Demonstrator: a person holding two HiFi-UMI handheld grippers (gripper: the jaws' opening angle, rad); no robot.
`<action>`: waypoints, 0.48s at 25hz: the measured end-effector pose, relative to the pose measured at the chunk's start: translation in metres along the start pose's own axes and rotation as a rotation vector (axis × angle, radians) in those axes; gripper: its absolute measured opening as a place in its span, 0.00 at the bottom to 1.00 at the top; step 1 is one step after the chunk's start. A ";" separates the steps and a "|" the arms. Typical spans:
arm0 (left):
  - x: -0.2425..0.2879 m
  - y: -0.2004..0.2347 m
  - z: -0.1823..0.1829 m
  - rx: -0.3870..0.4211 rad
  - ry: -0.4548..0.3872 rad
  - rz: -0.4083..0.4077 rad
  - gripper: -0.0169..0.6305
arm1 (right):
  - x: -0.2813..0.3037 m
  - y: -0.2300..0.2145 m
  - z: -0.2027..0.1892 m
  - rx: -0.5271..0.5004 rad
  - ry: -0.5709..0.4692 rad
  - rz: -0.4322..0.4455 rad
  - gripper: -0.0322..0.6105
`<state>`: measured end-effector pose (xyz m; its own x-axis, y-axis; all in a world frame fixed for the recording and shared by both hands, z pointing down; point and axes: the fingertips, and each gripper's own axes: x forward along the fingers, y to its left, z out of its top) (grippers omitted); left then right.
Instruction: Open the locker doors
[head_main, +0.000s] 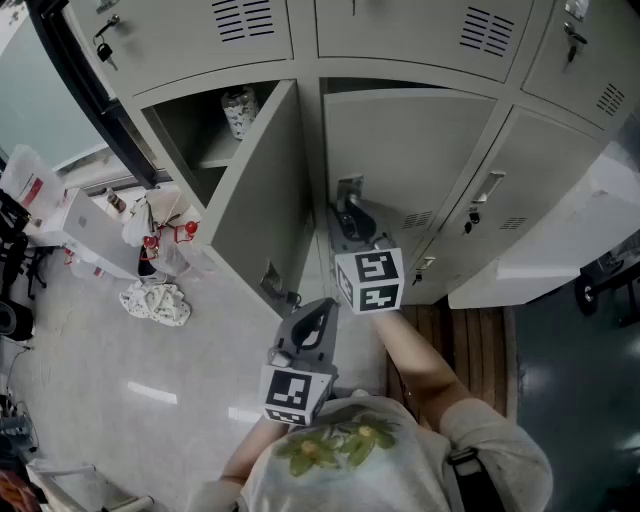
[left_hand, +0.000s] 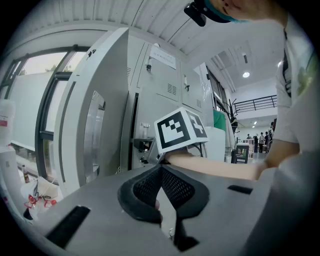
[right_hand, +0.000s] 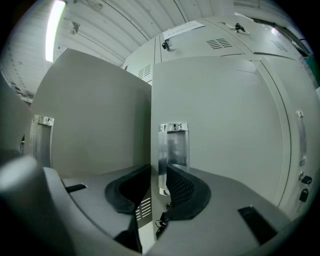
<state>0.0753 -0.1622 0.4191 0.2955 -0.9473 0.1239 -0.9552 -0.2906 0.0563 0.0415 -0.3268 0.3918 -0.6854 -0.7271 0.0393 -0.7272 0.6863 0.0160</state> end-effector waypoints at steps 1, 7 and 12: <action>-0.002 -0.001 -0.001 -0.001 0.000 0.000 0.07 | -0.002 0.001 0.000 0.002 -0.002 0.000 0.22; -0.013 -0.005 -0.003 -0.001 0.002 -0.011 0.07 | -0.019 0.005 0.001 -0.001 -0.009 -0.011 0.22; -0.019 -0.009 -0.005 0.003 0.002 -0.020 0.07 | -0.032 0.007 0.000 -0.004 -0.007 -0.020 0.23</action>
<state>0.0786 -0.1410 0.4210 0.3146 -0.9410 0.1248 -0.9491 -0.3099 0.0562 0.0586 -0.2986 0.3909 -0.6713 -0.7406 0.0315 -0.7403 0.6719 0.0207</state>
